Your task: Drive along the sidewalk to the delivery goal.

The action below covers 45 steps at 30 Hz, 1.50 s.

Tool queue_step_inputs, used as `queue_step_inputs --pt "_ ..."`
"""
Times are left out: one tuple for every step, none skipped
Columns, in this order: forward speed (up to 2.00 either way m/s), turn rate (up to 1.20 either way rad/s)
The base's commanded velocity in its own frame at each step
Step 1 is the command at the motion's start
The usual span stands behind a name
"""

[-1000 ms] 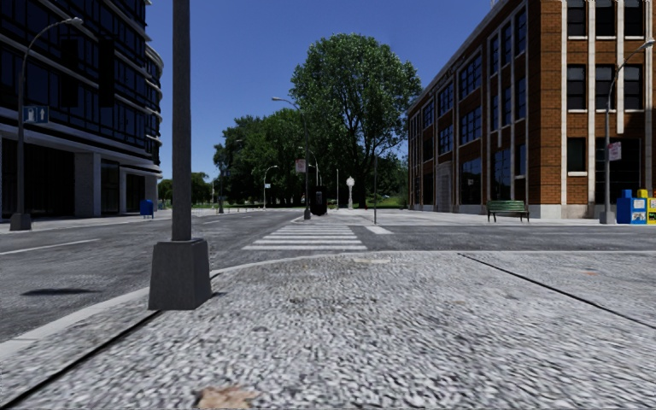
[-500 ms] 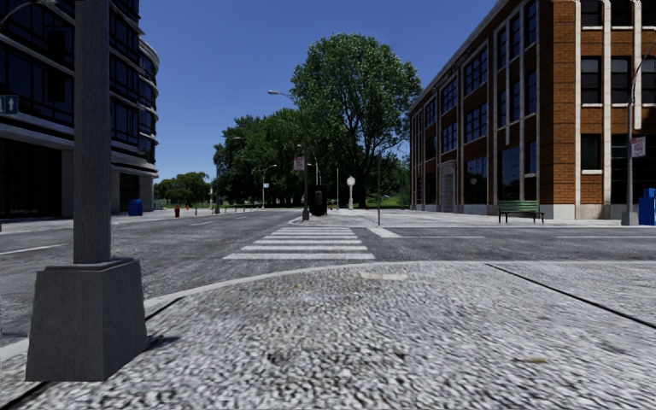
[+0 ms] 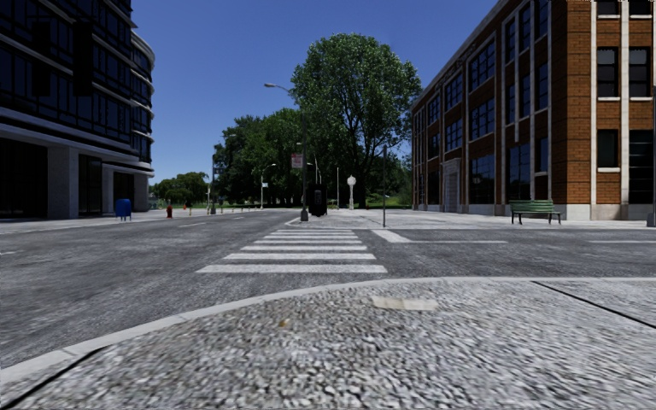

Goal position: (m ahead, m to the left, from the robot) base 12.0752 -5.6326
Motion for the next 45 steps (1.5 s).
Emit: queue_step_inputs --pt "2.0 0.0" --pt "2.0 0.0" --pt "2.0 0.0" --pt "2.0 0.0" --pt "2.0 0.0" --pt "2.0 0.0" --pt "2.0 0.0" --pt "2.0 0.0" --pt "2.0 0.0" --pt "2.0 0.0" --pt "2.0 0.0" --pt "2.0 0.0" --pt "2.0 0.0" --pt "2.0 0.0" --pt "2.0 0.0" --pt "2.0 0.0" --pt "2.0 0.0" --pt "2.0 0.0" --pt "2.0 0.0" --pt "2.0 0.0" --pt "2.0 0.0" --pt "2.0 0.0" --pt "2.0 0.0" --pt "2.0 0.0" --pt "2.0 0.0" --pt "2.0 0.0" --pt "2.0 0.0" --pt "2.0 0.0" --pt "2.0 0.0" --pt "2.0 0.0" --pt "2.0 0.0" --pt "2.0 0.0" --pt "2.0 0.0" --pt "2.0 0.0" --pt "2.0 0.0" --pt "1.95 0.0" --pt "1.68 0.0" --pt "1.55 0.0" --pt "1.51 0.0" --pt "1.51 0.0" --pt "1.5 0.0" --pt "1.5 0.0" --pt "1.5 0.0" --pt "1.5 0.0" --pt "1.52 0.0"
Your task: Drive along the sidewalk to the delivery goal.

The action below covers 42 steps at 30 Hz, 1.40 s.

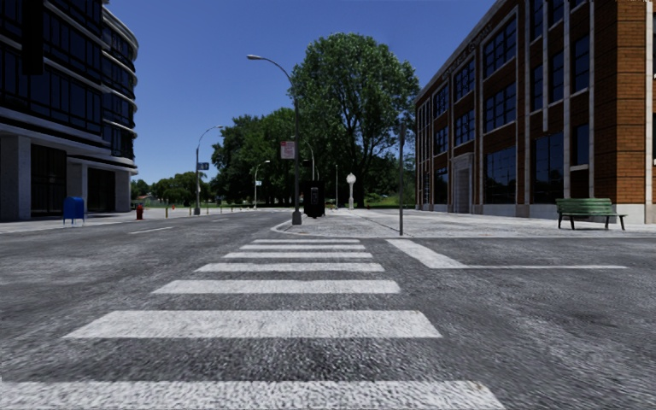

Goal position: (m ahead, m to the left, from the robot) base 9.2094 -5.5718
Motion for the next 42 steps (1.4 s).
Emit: queue_step_inputs --pt "1.52 0.0" --pt "1.54 0.0" --pt "1.56 0.0" --pt "1.58 0.0" --pt "1.6 0.0" --pt "1.6 0.0" --pt "1.61 0.0" --pt "1.61 0.0" --pt "1.62 0.0" --pt "1.62 0.0" --pt "1.62 0.0" --pt "1.62 0.0" --pt "1.62 0.0" --pt "1.62 0.0" --pt "1.62 0.0" --pt "1.62 0.0" --pt "1.62 0.0" --pt "1.62 0.0" --pt "1.62 0.0" --pt "1.62 0.0" --pt "1.62 0.0" --pt "1.62 0.0" --pt "1.63 0.0" --pt "1.63 0.0" --pt "1.63 0.0" --pt "1.63 0.0" --pt "1.63 0.0" --pt "1.63 0.0" --pt "1.63 0.0" --pt "1.63 0.0" --pt "1.64 0.0" --pt "1.64 0.0" --pt "2.0 0.0" --pt "2.0 0.0" --pt "2.0 0.0" --pt "2.0 0.0" --pt "2.0 0.0" --pt "2.0 0.0" --pt "2.0 0.0" --pt "2.0 0.0" --pt "2.0 0.0" --pt "2.0 0.0"
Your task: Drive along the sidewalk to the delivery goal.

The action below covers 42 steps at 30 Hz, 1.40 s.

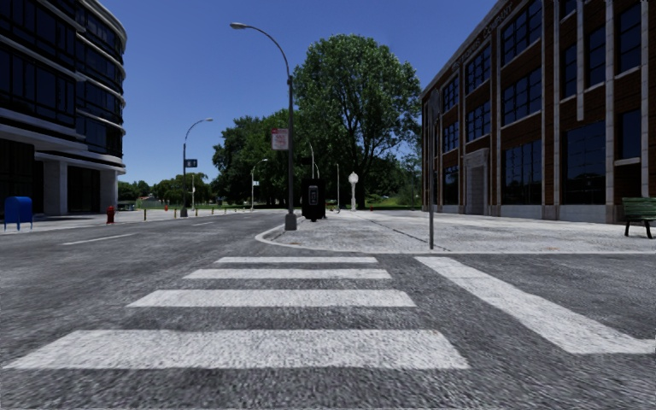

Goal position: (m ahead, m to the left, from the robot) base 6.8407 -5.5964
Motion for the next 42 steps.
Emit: queue_step_inputs --pt "2.0 0.0" --pt "2.0 0.0" --pt "2.0 0.0" --pt "2.0 0.0" --pt "2.0 0.0" --pt "2.0 0.0" --pt "2.0 0.0" --pt "2.0 0.0" --pt "2.0 0.0" --pt "2.0 0.0" --pt "2.0 0.0" --pt "2.0 0.0" --pt "2.0 0.0" --pt "2.0 0.0" --pt "2.0 0.0" --pt "2.0 0.0" --pt "2.0 0.0" --pt "2.0 0.0" --pt "2.0 0.0" --pt "2.0 0.0" --pt "2.0 0.0" --pt "2.0 0.0" --pt "2.0 0.0" --pt "2.0 0.0" --pt "2.0 0.0" --pt "2.0 0.0" --pt "2.0 0.0" --pt "2.0 0.0" --pt "2.0 0.0" --pt "2.0 0.0" --pt "2.0 0.0" --pt "2.0 0.0" --pt "2.0 0.0" --pt "2.0 0.0" --pt "2.0 0.0" --pt "2.0 0.0" --pt "2.0 0.0" --pt "2.0 0.0" --pt "2.0 0.0" --pt "2.0 0.0" --pt "2.0 0.0" --pt "2.0 0.0"
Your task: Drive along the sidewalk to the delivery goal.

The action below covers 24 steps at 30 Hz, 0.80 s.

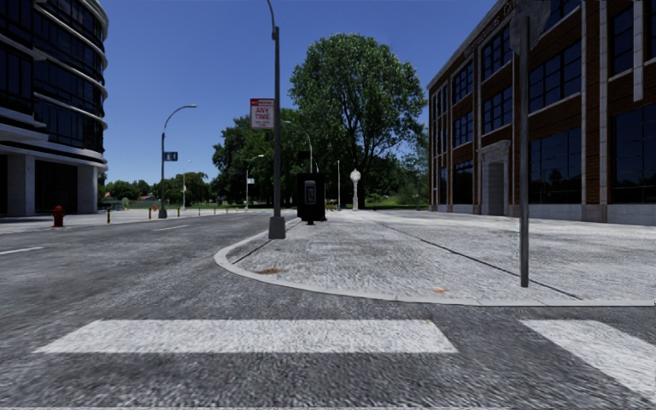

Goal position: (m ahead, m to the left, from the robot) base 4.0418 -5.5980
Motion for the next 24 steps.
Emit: queue_step_inputs --pt "2.0 0.0" --pt "2.0 0.0" --pt "2.0 0.0" --pt "2.0 0.0" --pt "2.0 0.0" --pt "2.0 0.0" --pt "2.0 0.0" --pt "2.0 0.0" --pt "2.0 0.0" --pt "2.0 0.0" --pt "2.0 0.0" --pt "2.0 0.0" --pt "2.0 0.0" --pt "2.0 0.0" --pt "2.0 -0.01" --pt "2.0 -0.07" --pt "2.0 -0.07" --pt "2.0 -0.09" --pt "2.0 -0.1" --pt "1.93 -0.19" --pt "1.76 -0.36" --pt "1.76 -0.36" --pt "1.67 -0.46" --pt "1.64 -0.48"
